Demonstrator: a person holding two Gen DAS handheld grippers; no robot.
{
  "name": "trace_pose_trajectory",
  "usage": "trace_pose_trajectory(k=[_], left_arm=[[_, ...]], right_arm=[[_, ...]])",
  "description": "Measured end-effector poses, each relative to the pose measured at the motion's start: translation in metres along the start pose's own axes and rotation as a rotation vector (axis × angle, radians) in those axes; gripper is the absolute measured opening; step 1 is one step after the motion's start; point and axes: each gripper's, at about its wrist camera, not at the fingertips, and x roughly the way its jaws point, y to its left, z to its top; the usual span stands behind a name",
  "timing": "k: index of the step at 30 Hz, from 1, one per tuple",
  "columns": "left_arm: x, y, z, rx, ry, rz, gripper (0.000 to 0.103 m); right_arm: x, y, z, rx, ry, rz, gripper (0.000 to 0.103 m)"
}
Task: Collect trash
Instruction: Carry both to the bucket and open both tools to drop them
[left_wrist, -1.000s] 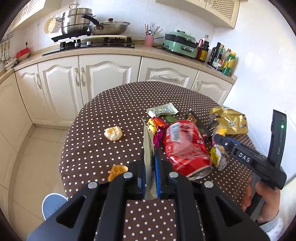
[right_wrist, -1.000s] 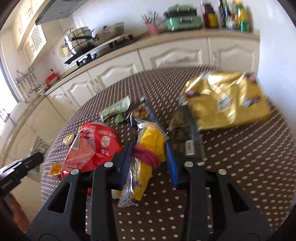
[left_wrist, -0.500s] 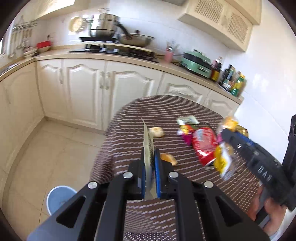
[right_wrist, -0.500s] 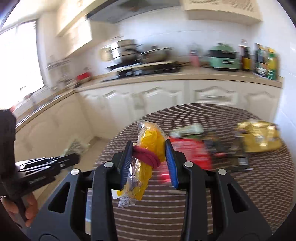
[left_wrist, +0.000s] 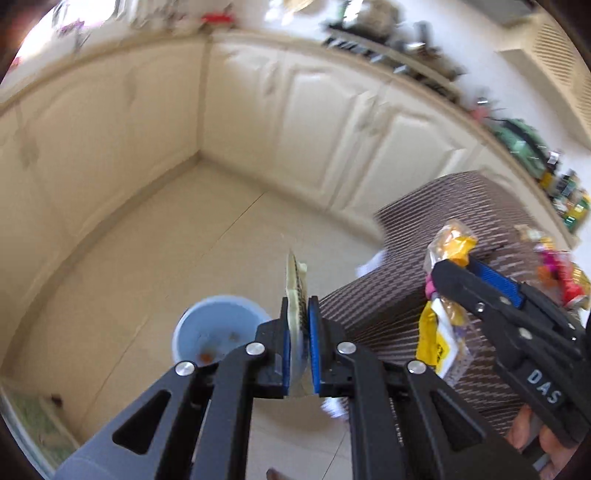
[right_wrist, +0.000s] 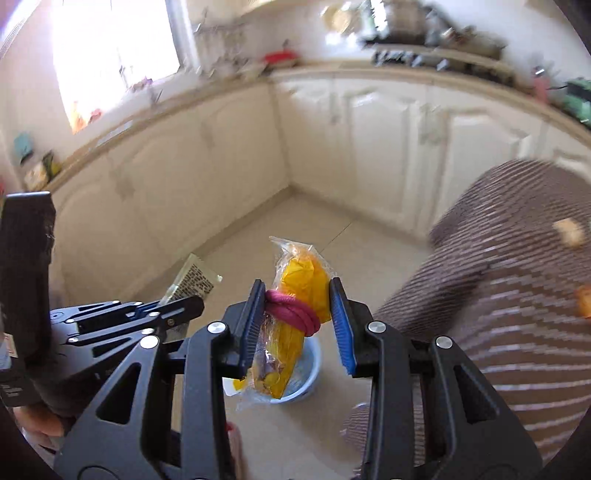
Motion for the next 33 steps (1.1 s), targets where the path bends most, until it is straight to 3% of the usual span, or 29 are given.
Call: trace_pose_trajectory(k=[6, 12, 14, 18, 20, 33], left_arm=[[0.073, 0.074, -0.019, -0.131, 0.123, 0.050, 0.008], [0.122, 0.106, -0.029, -0.202, 0.137, 0.061, 0.013], [0.136, 0.112, -0.032, -0.222, 0.146, 0.065, 0.043], [0.144, 0.129, -0.033, -0.282, 0.152, 0.033, 0.050], [0.144, 0.134, -0.036, -0.290, 0.150, 0.058, 0.054], [0.144, 0.153, -0.044, -0.318, 0.202, 0.114, 0.054]], right_arm=[[0.092, 0.033, -0.028, -0.024, 0.141, 0.037, 0.035], [0.153, 0.042, -0.052, -0.023, 0.227, 0.024, 0.035], [0.167, 0.042, -0.059, -0.014, 0.252, 0.021, 0.036], [0.194, 0.039, -0.067, 0.008, 0.294, 0.015, 0.036], [0.202, 0.038, -0.071, 0.019, 0.306, 0.018, 0.036], [0.226, 0.050, -0.070, 0.022, 0.323, 0.039, 0.037]])
